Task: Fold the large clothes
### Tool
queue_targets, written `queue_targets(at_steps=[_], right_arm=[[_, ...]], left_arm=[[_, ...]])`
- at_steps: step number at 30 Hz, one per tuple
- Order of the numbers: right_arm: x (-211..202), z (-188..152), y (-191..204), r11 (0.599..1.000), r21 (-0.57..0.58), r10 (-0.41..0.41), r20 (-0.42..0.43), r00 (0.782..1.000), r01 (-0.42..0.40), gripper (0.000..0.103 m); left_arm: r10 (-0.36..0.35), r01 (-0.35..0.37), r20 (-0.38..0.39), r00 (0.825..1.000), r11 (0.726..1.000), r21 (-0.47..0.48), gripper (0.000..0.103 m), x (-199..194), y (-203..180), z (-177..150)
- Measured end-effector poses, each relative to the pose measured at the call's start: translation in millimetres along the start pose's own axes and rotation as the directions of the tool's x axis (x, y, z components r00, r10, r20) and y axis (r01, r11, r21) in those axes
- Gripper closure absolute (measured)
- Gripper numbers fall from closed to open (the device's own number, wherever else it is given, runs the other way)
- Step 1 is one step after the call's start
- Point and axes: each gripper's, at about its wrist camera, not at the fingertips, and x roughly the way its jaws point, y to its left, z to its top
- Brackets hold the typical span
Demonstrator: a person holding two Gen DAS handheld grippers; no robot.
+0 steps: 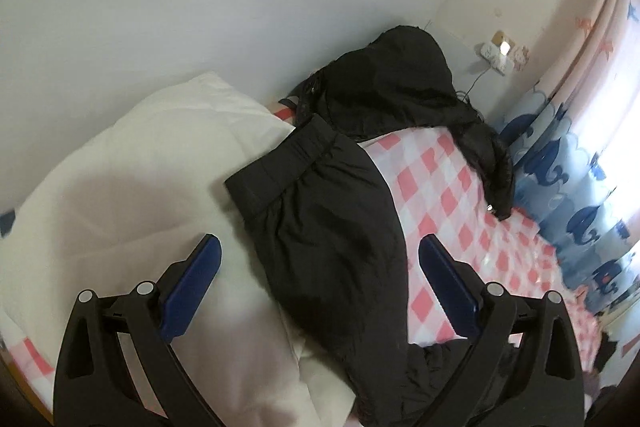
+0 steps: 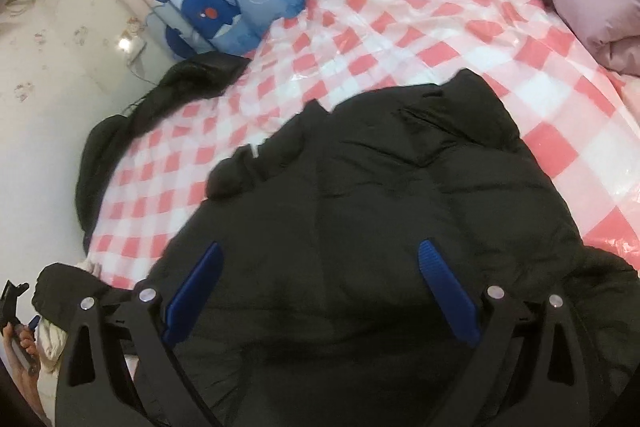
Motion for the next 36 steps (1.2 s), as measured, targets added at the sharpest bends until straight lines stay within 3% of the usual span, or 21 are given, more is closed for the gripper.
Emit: queue_targets(at_steps=[1,2,3,4,5,6,14,20,24,26,30,33,34,36], right_arm=[[4,-1,-4,1.0,0.014,0.002,-0.011,1.0,-0.002,0.009],[9,-2,-9,0.999,0.042,0.012,-0.029,1.0,-0.011,0.009],[12,-3,-12,0.998,0.054,0.019,-0.036,0.999,-0.017,0.009],[14,-4,-13,0.998,0.061,0.023,-0.041,0.999,-0.021,0.009],[14,-5,-12,0.998,0.059,0.027,-0.041,0.999,-0.024,0.009],[14,-5,-10,0.998,0.055,0.035,-0.041,0.999,-0.032,0.009],[13,-4,-12,0.994,0.086,0.073,-0.04,0.997,-0.07,0.009],[14,-3,-16,0.99,0.115,0.09,-0.04,0.995,-0.085,0.009],[12,-2,-16,0.987,0.131,0.103,-0.035,0.994,-0.097,0.009],[11,-1,-17,0.985,0.139,0.112,-0.037,0.993,-0.106,0.009],[13,-1,-18,0.966,0.193,0.191,-0.074,0.979,-0.174,0.009],[13,-2,-9,0.948,0.208,0.265,-0.092,0.96,-0.242,0.009],[11,-2,-5,0.944,0.204,0.282,-0.092,0.955,-0.26,0.009],[3,1,-1,0.935,0.204,0.312,-0.074,0.947,-0.292,0.009]], left_arm=[[0.016,-0.016,-0.004,1.0,1.0,0.013,0.009,1,-5,-3],[0.027,-0.027,-0.003,1.0,0.999,0.024,0.024,0,-2,-1],[0.04,-0.039,-0.014,0.999,0.999,0.033,0.046,-1,-3,-1],[0.049,-0.048,-0.043,0.998,0.998,0.031,0.055,1,0,2],[0.037,-0.036,-0.056,0.998,0.999,0.021,0.078,3,3,3],[0.016,-0.015,-0.069,0.997,1.0,0.009,0.094,4,6,5],[-0.083,0.084,-0.039,0.996,0.996,0.03,0.1,-16,-8,6],[-0.213,0.214,-0.023,0.977,0.975,0.063,0.101,-41,-48,4],[-0.327,0.327,-0.02,0.945,0.94,0.094,0.101,-63,-91,-1],[-0.395,0.395,-0.021,0.918,0.912,0.109,0.101,-76,-120,-6],[-0.52,0.521,-0.051,0.853,0.84,0.152,0.101,-97,-186,-23],[-0.598,0.606,-0.106,0.795,0.771,0.196,0.101,-111,-247,-48],[-0.627,0.641,-0.137,0.767,0.737,0.215,0.101,-115,-277,-63],[-0.657,0.681,-0.18,0.732,0.695,0.232,0.101,-119,-310,-86]])
